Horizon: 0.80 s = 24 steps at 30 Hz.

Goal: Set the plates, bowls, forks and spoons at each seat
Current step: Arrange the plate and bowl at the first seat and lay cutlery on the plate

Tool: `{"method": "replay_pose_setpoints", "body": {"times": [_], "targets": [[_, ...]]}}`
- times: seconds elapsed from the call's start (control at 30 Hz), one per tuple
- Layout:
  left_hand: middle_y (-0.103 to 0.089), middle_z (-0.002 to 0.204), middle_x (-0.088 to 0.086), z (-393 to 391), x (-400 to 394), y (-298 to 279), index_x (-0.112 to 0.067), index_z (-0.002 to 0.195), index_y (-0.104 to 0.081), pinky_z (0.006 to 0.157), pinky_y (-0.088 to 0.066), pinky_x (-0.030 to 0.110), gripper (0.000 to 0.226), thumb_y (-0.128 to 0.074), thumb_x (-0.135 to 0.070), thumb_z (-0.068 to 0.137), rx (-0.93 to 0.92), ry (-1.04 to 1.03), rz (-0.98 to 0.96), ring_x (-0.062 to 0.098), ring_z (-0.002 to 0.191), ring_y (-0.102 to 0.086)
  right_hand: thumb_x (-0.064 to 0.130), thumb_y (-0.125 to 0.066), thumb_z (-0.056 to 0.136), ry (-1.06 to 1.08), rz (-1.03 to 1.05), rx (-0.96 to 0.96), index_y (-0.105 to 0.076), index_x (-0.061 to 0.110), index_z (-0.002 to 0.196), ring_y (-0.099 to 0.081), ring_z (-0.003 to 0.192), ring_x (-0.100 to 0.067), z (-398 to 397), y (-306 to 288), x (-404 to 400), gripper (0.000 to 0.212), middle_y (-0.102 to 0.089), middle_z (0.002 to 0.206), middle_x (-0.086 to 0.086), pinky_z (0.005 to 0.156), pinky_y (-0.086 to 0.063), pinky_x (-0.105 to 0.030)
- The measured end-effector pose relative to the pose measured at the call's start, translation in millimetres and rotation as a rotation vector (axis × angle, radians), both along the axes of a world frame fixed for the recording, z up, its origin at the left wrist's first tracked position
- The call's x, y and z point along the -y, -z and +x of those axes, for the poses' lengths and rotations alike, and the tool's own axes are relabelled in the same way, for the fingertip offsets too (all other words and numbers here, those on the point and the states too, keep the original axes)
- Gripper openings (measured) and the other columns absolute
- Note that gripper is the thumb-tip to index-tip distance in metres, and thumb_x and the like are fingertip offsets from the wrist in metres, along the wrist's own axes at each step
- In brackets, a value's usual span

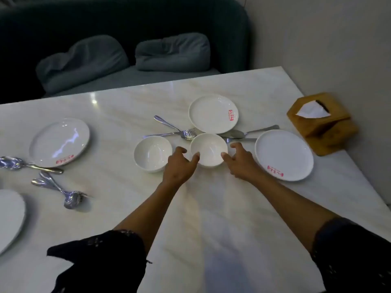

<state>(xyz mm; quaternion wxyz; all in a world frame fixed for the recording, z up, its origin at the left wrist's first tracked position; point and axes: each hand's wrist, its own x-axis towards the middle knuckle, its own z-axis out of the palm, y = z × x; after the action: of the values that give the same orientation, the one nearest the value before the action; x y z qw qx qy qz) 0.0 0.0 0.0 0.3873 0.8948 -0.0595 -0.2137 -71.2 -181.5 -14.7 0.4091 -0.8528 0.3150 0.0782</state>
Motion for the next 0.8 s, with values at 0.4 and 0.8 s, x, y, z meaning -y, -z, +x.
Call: {"method": "replay_pose_setpoints", "body": {"times": [0.4, 0.8], "targets": [[-0.074, 0.084, 0.018, -24, 13, 22, -0.01, 0.124, -0.051, 0.051, -0.048, 0.01, 0.041, -0.059, -0.016, 0.084, -0.088, -0.108, -0.194, 0.017, 0.058, -0.066, 0.012, -0.05, 0.091, 0.18, 0.206, 0.045, -0.044, 0.011, 0.131, -0.07, 0.071, -0.027, -13, 5, -19, 0.04, -0.064, 0.108, -0.02, 0.047, -0.057, -0.024], [-0.074, 0.084, 0.013, -160, 19, 23, -0.012, 0.131, -0.044, 0.082, -0.059, 0.037, 0.048, -0.06, -0.02, 0.086, -0.104, -0.16, -0.151, 0.019, 0.069, -0.072, 0.012, -0.051, 0.09, 0.074, 0.243, 0.028, -0.044, 0.015, 0.127, -0.072, 0.069, -0.027, -136, 6, -2, 0.038, -0.069, 0.09, -0.015, 0.058, -0.062, -0.034]]}}
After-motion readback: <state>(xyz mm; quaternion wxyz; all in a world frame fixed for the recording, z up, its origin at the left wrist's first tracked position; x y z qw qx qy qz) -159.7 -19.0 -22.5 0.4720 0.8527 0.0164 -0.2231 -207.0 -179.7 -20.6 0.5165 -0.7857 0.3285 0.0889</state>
